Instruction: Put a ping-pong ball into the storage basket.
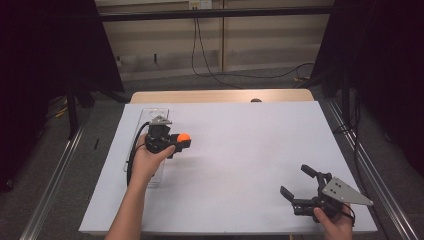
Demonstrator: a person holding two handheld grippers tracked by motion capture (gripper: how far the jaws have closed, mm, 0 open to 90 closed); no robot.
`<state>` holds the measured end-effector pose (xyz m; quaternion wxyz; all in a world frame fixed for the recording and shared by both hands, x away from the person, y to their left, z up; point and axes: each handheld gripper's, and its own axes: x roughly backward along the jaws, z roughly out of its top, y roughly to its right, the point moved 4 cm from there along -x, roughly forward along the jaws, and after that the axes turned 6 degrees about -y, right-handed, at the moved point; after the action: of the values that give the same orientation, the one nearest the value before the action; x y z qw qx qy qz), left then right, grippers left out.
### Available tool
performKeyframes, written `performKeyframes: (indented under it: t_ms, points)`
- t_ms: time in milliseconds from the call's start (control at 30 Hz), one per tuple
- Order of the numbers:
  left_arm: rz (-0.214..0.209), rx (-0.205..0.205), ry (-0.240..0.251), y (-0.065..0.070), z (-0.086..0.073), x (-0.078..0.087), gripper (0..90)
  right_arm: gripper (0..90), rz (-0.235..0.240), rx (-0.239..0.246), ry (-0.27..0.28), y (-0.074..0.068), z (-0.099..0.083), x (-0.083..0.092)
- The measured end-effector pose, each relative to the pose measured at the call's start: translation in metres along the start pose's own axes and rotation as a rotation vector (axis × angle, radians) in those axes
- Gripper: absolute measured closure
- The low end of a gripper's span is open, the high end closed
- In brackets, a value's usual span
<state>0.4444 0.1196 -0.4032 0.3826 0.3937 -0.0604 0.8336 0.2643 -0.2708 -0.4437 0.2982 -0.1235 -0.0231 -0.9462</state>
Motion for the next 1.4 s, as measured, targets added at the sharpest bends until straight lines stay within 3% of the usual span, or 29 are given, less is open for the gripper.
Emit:
performKeyframes:
  t_ms: [1400]
  points:
    - [0.048, 0.027, 0.013, -0.022, -0.004, 0.021, 50.9, 2.2, 0.001, 0.0, 0.0, 0.0, 0.0, 0.0]
